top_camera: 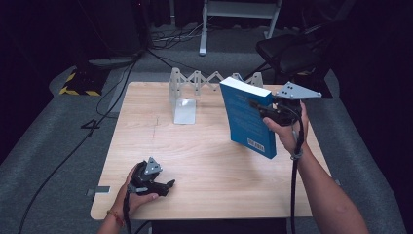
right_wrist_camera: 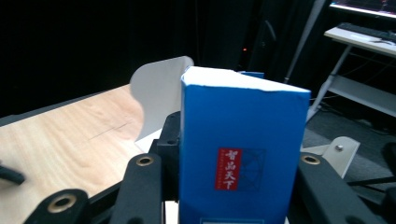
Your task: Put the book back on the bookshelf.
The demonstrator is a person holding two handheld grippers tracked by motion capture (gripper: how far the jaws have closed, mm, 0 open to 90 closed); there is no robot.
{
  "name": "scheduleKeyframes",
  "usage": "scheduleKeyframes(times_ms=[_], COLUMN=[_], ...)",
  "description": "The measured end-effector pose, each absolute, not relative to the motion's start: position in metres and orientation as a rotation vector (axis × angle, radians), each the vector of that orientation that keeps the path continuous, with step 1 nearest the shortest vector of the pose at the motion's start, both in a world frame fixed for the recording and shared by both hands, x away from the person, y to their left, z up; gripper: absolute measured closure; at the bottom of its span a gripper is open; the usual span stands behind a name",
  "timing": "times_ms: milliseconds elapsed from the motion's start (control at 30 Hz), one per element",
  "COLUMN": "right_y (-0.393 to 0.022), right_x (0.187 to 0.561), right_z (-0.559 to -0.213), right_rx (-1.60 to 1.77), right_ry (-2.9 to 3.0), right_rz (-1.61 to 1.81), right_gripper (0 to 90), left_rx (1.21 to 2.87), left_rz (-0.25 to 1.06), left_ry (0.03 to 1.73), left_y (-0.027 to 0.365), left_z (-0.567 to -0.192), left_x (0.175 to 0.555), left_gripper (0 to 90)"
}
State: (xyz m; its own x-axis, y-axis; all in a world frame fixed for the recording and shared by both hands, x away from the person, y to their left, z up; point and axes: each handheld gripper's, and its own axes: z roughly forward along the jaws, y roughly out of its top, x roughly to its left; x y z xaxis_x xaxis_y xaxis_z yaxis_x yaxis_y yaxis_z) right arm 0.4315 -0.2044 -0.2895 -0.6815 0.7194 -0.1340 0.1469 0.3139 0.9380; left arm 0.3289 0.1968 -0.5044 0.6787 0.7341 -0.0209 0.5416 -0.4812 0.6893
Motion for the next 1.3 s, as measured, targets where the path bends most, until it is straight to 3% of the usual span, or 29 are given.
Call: scheduleKeyframes(times_ms=[1300], right_y=[-0.204], right_x=[0.517], right_z=[-0.255], right_rx=[0.967], right_ry=[1.873], right_rz=[1.275], right_gripper=[61.6], left_rx=[2.215], left_rz=[0.365], left_ry=[0.962], left_y=[0.196], left_z=[-0.504], left_x=[0.328], left_gripper=[15.4])
